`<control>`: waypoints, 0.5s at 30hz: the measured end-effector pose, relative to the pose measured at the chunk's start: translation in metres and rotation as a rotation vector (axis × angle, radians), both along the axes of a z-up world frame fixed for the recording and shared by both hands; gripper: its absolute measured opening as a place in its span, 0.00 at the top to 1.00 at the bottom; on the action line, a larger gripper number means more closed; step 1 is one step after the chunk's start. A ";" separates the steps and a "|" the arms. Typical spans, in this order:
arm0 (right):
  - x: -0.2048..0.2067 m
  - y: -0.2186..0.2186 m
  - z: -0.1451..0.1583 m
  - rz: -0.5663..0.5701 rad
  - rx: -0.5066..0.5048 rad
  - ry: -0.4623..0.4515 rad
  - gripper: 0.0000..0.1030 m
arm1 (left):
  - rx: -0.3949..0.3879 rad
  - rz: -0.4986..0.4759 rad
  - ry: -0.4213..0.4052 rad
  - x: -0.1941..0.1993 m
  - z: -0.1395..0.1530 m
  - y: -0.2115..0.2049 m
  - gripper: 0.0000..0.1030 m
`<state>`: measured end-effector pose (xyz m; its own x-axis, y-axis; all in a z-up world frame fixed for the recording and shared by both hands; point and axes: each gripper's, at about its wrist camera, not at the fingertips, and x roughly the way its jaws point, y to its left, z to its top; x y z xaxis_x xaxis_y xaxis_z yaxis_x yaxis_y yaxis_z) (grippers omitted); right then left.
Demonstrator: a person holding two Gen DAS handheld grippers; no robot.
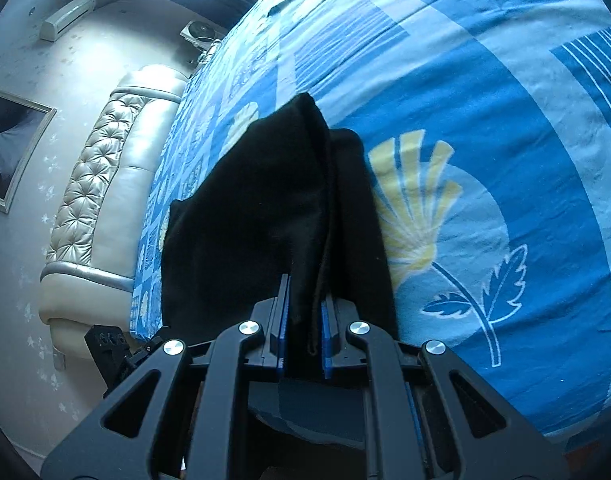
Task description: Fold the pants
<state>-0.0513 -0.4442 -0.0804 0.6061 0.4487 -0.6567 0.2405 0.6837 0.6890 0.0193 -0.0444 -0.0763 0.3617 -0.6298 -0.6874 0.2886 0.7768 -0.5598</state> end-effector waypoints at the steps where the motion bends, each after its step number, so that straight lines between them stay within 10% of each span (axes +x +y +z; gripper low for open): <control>1: 0.000 0.000 -0.001 -0.004 0.001 0.003 0.89 | -0.002 -0.001 -0.001 0.000 0.000 0.000 0.18; 9: -0.012 -0.017 -0.005 -0.054 0.097 0.003 0.83 | -0.100 0.054 0.033 0.010 0.007 0.021 0.18; 11: -0.020 -0.024 -0.002 -0.088 0.138 -0.010 0.65 | -0.117 0.077 0.025 0.011 0.009 0.027 0.18; 13: -0.031 -0.032 0.001 -0.143 0.150 -0.026 0.23 | -0.117 0.098 0.039 0.013 0.006 0.032 0.17; 15: -0.036 -0.038 -0.001 -0.149 0.166 -0.038 0.23 | -0.118 0.109 0.074 0.014 -0.001 0.034 0.17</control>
